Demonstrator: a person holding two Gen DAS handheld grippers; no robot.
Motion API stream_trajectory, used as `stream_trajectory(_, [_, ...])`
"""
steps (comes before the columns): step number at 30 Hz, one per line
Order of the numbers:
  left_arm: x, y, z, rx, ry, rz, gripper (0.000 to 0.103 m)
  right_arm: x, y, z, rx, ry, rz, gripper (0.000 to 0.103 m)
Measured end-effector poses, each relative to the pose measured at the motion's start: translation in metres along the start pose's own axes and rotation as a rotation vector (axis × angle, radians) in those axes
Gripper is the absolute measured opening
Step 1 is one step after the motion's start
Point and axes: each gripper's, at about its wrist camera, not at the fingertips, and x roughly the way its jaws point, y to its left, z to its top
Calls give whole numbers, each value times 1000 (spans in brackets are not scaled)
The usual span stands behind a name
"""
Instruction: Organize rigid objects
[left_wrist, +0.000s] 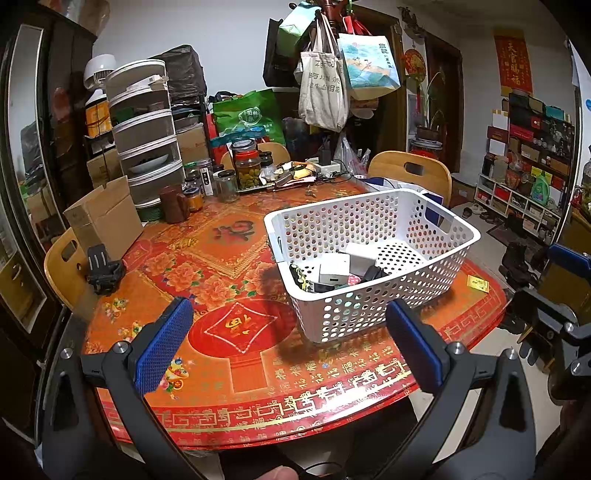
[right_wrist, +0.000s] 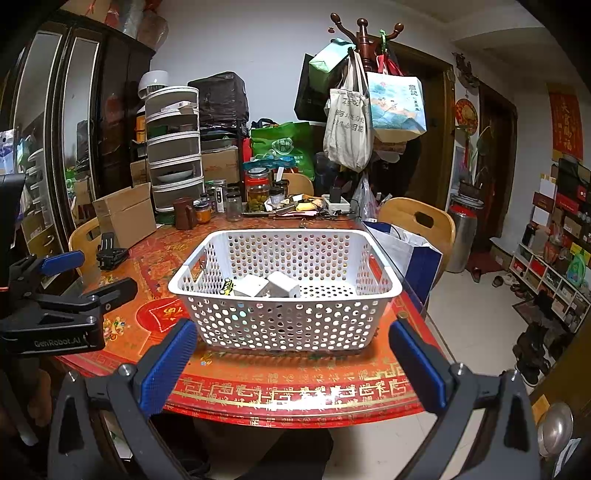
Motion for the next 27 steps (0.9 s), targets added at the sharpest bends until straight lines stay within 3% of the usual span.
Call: stream_trajectory(27, [1,-7,-5,11,5,-7,103,-1,2,0,-5,1,0,103])
